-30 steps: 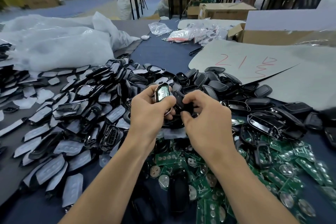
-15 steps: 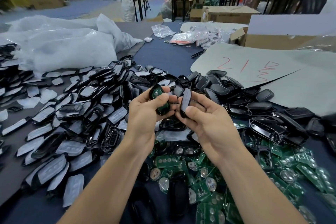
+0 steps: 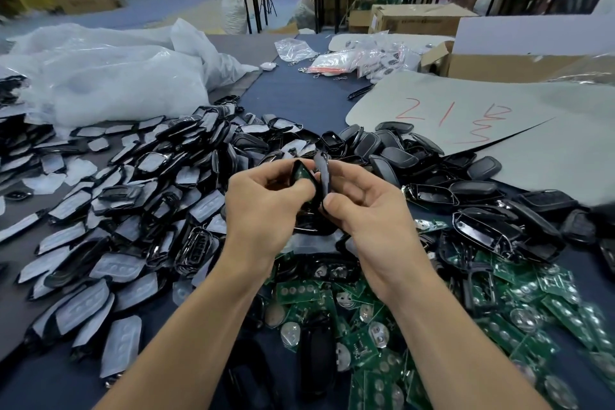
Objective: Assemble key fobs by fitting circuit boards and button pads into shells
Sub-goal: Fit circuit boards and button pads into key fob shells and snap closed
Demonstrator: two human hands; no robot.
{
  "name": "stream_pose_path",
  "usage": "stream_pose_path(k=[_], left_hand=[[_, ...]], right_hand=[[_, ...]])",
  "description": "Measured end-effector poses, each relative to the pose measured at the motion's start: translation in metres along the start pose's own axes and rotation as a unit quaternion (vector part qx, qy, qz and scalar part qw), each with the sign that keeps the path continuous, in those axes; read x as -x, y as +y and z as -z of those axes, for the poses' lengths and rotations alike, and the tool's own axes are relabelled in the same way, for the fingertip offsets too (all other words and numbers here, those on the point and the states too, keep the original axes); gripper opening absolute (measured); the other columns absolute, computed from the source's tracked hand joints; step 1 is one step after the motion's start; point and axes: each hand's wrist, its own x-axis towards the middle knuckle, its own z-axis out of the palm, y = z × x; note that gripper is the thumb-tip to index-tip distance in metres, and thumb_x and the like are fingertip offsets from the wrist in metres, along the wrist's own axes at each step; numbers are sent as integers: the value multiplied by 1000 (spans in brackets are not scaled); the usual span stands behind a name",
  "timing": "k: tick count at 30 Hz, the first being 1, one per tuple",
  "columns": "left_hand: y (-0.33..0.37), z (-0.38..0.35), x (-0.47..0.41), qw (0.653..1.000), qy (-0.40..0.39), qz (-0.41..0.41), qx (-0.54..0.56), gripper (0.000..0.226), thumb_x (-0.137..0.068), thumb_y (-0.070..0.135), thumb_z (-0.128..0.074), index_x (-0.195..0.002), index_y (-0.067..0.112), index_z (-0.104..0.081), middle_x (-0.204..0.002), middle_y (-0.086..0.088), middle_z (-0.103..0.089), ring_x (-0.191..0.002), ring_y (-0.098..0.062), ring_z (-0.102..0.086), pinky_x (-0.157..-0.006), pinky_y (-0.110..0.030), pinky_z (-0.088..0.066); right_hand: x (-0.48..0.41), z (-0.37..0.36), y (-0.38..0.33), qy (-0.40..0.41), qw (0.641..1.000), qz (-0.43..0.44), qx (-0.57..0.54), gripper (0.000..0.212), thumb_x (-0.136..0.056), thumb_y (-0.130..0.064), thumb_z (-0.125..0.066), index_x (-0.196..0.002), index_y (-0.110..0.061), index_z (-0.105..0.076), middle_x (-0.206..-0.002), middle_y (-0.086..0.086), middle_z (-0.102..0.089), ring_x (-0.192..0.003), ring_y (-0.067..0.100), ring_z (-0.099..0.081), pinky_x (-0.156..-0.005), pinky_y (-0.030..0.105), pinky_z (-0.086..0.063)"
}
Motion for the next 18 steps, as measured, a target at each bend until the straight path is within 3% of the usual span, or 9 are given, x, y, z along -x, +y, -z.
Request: stream_pose_path(k=[2,5,10,13,18], left_hand=[[0,1,-1,1000,-8,15,4,30,-79,3,-76,-87,29,-85,-65,-1,-68,-50,-9,-53,-49,-20,-47],[0,5,-2,997,-60,28,26,22,-84,1,-80,-91,21,-85,-73,-12,-66,-54,-10,-59,-53,-20,-53],[1,11,-3,988,-116,66,74,15,-81,6,-84,-95,11,-82,-71,-5,-67,-58,-11,-64,-58,-21,-57],[0,11,-2,989,-109,71,76,20,-80,9,-85,-100,5,-81,-78,-12,-73,-57,-12,-66,-57,-22,-57],[-2,12,-1,988,-125,65,63,9,-82,8,-84,-91,10,-84,-77,-13,-76,-56,-14,-65,-56,-23,-58]], right_hand=[[0,2,0,-3,999,17,36,50,-92,18,-54,-112,-24,-74,-112,-3,-79,-113,13,-72,-98,31,-57],[-1,5,-1,-14,996,37,83,51,-91,16,-56,-113,-27,-74,-110,-7,-79,-110,7,-72,-92,19,-55],[-4,12,-2,-25,994,42,95,48,-90,15,-60,-121,-19,-73,-112,-4,-79,-112,10,-72,-97,24,-55],[-4,12,-3,-33,991,51,119,51,-89,14,-63,-115,-28,-74,-109,-9,-79,-110,6,-72,-93,20,-55],[-2,16,-2,7,953,94,288,46,-86,-3,-71,-120,-34,-75,-109,-22,-76,-108,-9,-67,-94,17,-54]])
